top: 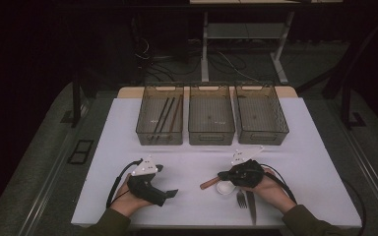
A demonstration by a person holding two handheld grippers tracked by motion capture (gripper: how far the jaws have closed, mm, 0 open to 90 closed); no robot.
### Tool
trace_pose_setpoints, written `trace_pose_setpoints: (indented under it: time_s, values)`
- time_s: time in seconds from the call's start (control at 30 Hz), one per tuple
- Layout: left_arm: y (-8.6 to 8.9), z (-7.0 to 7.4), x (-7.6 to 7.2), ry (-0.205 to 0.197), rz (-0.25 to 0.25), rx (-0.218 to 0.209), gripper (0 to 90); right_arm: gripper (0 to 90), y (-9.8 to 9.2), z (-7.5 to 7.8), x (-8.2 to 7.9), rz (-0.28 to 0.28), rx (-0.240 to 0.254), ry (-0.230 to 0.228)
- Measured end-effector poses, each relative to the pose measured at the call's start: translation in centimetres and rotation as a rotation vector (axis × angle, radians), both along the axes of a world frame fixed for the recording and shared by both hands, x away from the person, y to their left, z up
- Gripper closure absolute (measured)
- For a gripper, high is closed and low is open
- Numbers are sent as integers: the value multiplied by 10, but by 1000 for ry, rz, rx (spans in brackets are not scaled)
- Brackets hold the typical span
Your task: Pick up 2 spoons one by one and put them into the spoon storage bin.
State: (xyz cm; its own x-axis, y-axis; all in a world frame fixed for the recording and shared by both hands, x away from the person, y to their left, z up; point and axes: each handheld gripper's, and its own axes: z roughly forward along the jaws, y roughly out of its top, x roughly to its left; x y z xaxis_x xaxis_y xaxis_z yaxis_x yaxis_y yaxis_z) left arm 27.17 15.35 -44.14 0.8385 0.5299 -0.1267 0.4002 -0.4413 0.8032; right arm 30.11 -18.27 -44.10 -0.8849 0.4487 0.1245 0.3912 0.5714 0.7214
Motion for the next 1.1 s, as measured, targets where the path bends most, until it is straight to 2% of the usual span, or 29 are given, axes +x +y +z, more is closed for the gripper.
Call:
trace_pose_setpoints:
  time_s: [0.37,0.57,0.67,0.73,0.87,1.1]
  values:
    - [-1,0,0,1,-8,5,0,895,2,-4,2,0,-22,0]
    - [-2,0,0,2,-11,6,0,895,7,-2,2,12,-13,1]
    - [-3,-1,0,4,-13,6,0,895,12,2,3,18,11,-2]
    - [-2,-1,0,4,-11,4,0,895,19,5,4,34,27,-5]
    - [-2,0,0,3,-11,3,0,895,36,7,-2,80,28,2]
    - [-2,0,0,1,-19,6,0,895,55,4,-13,164,-17,4]
